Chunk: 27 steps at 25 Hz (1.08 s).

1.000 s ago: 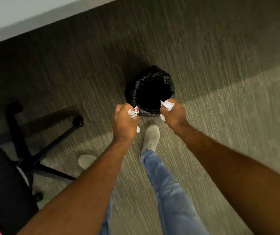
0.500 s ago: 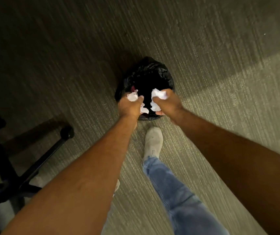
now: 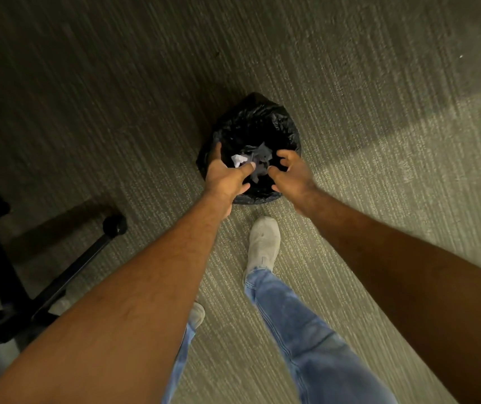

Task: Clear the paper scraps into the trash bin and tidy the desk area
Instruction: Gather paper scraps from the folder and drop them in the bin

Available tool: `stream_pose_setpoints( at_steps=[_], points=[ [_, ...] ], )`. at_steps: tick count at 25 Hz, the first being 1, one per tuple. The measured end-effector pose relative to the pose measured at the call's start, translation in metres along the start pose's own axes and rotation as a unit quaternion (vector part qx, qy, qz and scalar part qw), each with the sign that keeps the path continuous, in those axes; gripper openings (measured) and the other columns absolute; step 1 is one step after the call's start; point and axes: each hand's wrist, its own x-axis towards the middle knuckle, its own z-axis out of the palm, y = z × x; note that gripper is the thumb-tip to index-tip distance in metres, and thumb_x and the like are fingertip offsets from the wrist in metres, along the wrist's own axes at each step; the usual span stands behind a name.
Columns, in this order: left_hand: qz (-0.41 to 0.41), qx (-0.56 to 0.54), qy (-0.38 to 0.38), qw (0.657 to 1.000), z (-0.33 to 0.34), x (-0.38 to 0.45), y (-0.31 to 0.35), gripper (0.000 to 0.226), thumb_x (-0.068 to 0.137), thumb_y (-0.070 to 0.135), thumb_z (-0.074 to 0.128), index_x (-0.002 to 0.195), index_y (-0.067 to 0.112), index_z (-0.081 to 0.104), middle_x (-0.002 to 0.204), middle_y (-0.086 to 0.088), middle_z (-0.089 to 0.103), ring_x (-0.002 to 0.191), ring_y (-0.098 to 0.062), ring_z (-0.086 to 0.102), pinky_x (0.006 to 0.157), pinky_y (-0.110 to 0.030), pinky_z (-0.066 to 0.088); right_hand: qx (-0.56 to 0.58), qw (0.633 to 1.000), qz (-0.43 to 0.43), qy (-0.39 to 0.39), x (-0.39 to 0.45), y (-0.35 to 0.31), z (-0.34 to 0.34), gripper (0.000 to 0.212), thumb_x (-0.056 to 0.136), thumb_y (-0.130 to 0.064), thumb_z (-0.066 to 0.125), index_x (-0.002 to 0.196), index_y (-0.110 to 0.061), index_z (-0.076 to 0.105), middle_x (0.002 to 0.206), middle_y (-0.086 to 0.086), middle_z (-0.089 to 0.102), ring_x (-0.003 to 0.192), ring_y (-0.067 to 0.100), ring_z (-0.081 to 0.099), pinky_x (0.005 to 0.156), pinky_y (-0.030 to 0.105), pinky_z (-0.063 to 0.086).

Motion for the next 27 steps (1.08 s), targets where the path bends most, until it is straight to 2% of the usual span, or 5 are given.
stream_pose_setpoints(
  at_steps=[7, 11, 17, 21, 27],
  points=[
    [0.051, 0.128, 0.057, 0.989, -0.014, -0.018, -0.002, 0.057, 0.096, 0.025, 0.069, 0.149, 0.027, 0.048, 0.147, -0.008, 0.053, 0.128, -0.026, 0.059, 0.103, -0.047, 0.055, -0.013, 1.0, -0.009, 0.008, -0.019, -0.008, -0.004, 0.05, 0.1, -0.024, 0.066, 0.147, -0.022, 0.049, 0.15, 0.006, 0.051, 0.13, 0.025, 0.057, 0.105, 0.048, 0.055],
    [0.075, 0.157, 0.074, 0.982, -0.041, -0.044, 0.003, 0.05, 0.098, 0.029, 0.065, 0.146, 0.027, 0.052, 0.146, -0.006, 0.055, 0.125, -0.02, 0.059, 0.095, -0.028, 0.05, -0.035, 0.999, -0.028, 0.019, -0.044, -0.022, -0.006, 0.049, 0.099, -0.025, 0.067, 0.145, -0.021, 0.05, 0.146, 0.005, 0.054, 0.125, 0.023, 0.06, 0.103, 0.048, 0.057],
    [0.082, 0.18, 0.099, 0.975, -0.105, -0.108, 0.011, 0.049, 0.099, 0.031, 0.062, 0.146, 0.027, 0.052, 0.146, -0.007, 0.055, 0.113, -0.013, 0.056, 0.088, -0.025, 0.041, -0.124, 0.988, -0.088, 0.02, -0.106, -0.068, 0.014, 0.047, 0.098, -0.02, 0.067, 0.142, -0.013, 0.053, 0.141, 0.009, 0.059, 0.118, 0.028, 0.067, 0.103, 0.046, 0.056],
    [0.082, 0.162, 0.109, 0.977, -0.167, -0.155, 0.012, 0.048, 0.099, 0.03, 0.061, 0.146, 0.024, 0.053, 0.136, -0.012, 0.062, 0.113, -0.02, 0.063, 0.089, -0.024, 0.043, -0.164, 0.977, -0.135, -0.001, -0.156, -0.097, 0.047, 0.044, 0.1, -0.012, 0.063, 0.142, -0.007, 0.054, 0.143, 0.012, 0.056, 0.118, 0.023, 0.064, 0.089, 0.012, 0.047],
    [0.084, 0.111, 0.156, 0.978, -0.28, -0.236, 0.006, 0.047, 0.101, 0.024, 0.058, 0.148, 0.019, 0.051, 0.143, -0.014, 0.057, 0.119, -0.024, 0.064, 0.091, -0.024, 0.046, -0.223, 0.954, -0.197, -0.034, -0.242, -0.148, 0.118, 0.041, 0.1, -0.011, 0.063, 0.14, -0.004, 0.055, 0.139, 0.017, 0.057, 0.091, 0.011, 0.059, 0.079, 0.009, 0.045]
  ],
)
